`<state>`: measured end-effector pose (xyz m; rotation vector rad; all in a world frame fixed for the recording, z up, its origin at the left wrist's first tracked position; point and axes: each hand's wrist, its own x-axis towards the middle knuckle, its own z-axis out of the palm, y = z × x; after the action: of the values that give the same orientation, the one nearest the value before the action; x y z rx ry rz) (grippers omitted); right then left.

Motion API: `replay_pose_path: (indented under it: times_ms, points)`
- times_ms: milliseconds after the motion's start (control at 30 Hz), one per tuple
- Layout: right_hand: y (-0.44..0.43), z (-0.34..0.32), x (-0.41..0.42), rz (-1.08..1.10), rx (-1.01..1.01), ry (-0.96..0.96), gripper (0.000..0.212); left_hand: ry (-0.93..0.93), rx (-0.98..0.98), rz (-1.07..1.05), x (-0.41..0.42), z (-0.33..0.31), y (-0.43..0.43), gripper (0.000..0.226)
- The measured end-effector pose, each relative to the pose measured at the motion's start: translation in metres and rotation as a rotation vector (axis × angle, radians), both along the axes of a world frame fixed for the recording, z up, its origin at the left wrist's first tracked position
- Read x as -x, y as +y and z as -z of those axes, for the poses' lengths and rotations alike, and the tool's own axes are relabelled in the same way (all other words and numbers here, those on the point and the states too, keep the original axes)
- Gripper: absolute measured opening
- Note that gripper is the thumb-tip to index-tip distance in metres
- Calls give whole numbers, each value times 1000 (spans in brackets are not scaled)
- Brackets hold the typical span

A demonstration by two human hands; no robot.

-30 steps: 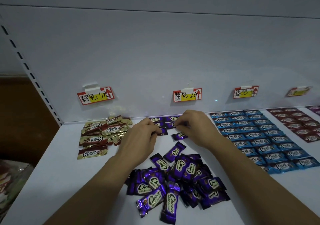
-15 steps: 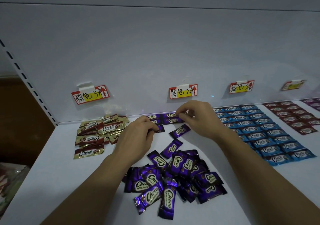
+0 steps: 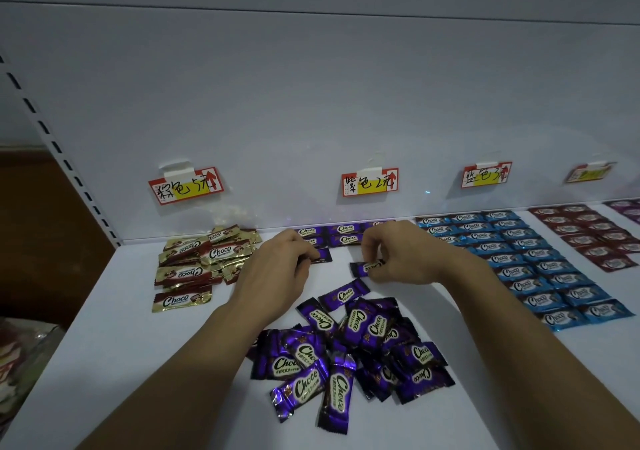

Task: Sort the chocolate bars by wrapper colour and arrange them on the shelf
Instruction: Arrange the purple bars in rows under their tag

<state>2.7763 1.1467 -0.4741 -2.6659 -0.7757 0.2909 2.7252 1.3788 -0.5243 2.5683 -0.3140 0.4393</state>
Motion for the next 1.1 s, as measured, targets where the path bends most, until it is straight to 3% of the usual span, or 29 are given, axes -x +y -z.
replay_pose_path:
  times_ms: [200, 333, 467, 567, 833, 1100]
  points:
    - [-8, -1, -5, 98, -196, 19, 26, -89, 81, -59, 4, 2, 3, 15]
    - [-12, 2, -8, 64, -99, 23, 14, -96, 78, -91, 2, 1, 8, 14]
    - [-17, -2, -6, -118, -36, -6, 39, -81, 58, -55, 1, 2, 5, 15]
    - [-19, -2, -8, -124, 5, -2, 33, -79, 37, -46, -1, 3, 5, 15]
    - [-3, 15, -11, 31, -221, -122, 17, -46, -10, -57, -3, 5, 3, 16]
    - [2, 20, -11, 49, -263, -172, 13, -41, -15, -64, -2, 4, 3, 17]
